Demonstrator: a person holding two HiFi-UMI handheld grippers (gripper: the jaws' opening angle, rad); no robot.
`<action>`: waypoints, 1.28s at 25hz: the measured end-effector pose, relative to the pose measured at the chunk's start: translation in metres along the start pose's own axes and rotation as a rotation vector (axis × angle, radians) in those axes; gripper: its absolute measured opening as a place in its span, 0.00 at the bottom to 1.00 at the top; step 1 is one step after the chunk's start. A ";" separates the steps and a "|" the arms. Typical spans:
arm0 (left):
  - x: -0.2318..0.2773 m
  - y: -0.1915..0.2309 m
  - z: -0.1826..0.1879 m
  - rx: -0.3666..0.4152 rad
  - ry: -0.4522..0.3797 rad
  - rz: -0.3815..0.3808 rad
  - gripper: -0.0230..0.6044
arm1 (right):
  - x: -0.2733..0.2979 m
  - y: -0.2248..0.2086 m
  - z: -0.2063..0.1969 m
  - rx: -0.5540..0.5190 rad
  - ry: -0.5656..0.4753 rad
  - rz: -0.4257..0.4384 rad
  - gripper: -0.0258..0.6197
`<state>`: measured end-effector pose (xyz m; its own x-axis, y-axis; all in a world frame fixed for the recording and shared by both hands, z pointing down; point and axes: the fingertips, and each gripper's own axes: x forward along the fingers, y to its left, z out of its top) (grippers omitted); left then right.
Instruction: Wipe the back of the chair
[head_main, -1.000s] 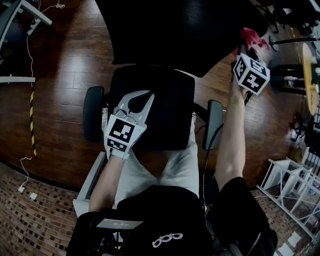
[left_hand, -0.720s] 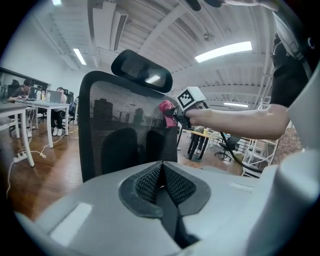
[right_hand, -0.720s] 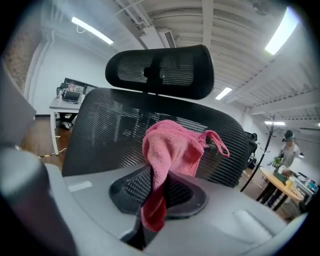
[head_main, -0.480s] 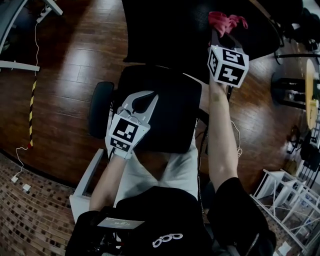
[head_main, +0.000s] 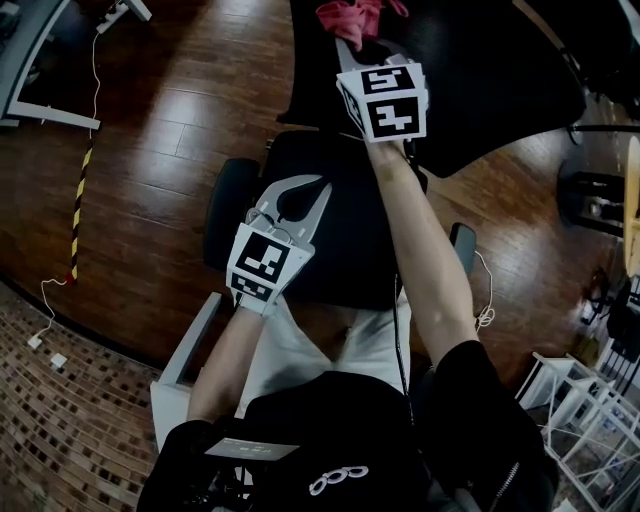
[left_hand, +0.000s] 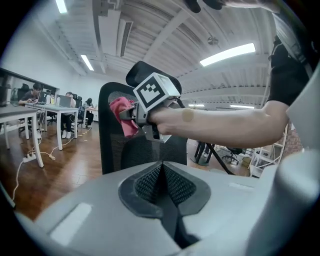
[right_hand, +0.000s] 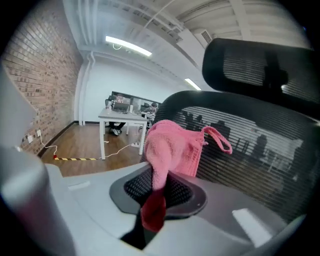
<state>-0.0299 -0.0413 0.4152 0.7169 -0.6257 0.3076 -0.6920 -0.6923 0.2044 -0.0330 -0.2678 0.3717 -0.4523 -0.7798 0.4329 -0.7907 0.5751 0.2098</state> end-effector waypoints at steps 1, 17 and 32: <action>-0.002 0.004 0.003 0.002 -0.005 0.006 0.02 | 0.007 0.010 0.004 -0.003 -0.003 0.025 0.11; -0.021 0.019 -0.003 -0.007 0.016 0.028 0.02 | 0.052 0.029 0.125 0.119 -0.182 0.197 0.11; 0.004 -0.015 -0.017 0.017 0.074 -0.044 0.02 | -0.034 -0.102 0.080 0.401 -0.275 0.023 0.11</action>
<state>-0.0178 -0.0271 0.4289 0.7380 -0.5665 0.3667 -0.6578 -0.7250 0.2039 0.0301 -0.3201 0.2656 -0.5208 -0.8358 0.1740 -0.8515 0.4941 -0.1753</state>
